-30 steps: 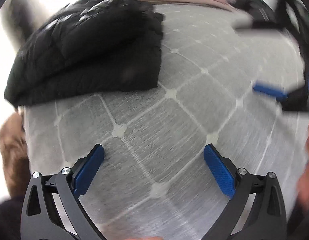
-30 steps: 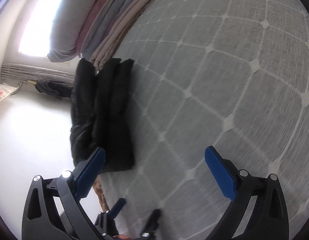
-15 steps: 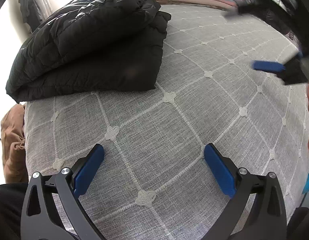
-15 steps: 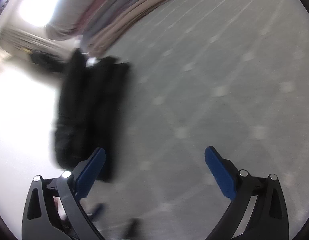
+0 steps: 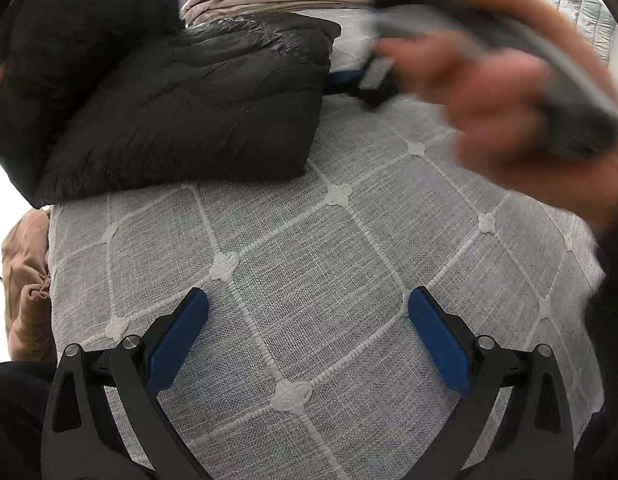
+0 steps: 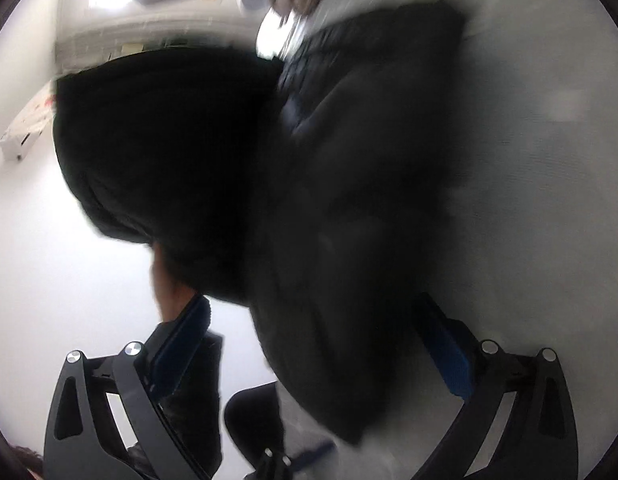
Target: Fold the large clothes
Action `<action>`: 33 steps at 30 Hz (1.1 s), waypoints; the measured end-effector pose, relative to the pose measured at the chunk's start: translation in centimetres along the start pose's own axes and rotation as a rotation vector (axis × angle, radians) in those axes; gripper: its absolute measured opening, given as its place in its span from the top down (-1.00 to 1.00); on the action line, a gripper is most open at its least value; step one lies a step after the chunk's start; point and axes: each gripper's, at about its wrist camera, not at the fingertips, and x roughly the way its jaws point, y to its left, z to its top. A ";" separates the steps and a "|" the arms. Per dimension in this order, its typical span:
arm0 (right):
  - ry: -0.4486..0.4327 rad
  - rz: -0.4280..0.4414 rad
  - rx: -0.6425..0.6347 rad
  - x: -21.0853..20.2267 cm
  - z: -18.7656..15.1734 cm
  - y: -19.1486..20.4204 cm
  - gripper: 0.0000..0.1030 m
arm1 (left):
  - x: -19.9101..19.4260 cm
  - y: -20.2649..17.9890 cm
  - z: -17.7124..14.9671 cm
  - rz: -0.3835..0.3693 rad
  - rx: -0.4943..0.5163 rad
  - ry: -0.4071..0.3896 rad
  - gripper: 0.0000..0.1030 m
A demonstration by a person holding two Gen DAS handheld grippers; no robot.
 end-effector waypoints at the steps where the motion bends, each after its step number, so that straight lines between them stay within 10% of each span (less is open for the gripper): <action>1: -0.016 0.026 -0.044 0.7 0.6 0.7 -0.89 | 0.0 0.0 0.0 0.000 0.000 0.000 -0.87; 7: -0.167 0.101 -0.286 -2.7 0.4 6.4 -0.72 | 0.0 0.0 0.0 0.000 -0.001 0.000 -0.87; 14: -0.472 -0.019 -0.480 -20.4 -2.9 12.8 -0.71 | 0.0 0.0 0.0 0.000 -0.001 -0.001 -0.87; 22: -0.658 -0.317 0.018 -34.3 -6.2 -3.4 -0.79 | -0.1 0.1 -0.1 0.000 -0.001 -0.001 -0.87; 27: -0.715 -0.622 -0.048 -33.7 -15.2 -5.6 -0.80 | -0.2 0.1 -0.2 -0.001 -0.001 -0.001 -0.87; 33: -0.499 -0.944 -0.267 -24.2 -22.9 -3.6 -0.80 | -0.2 0.2 -0.2 -0.001 -0.001 -0.001 -0.87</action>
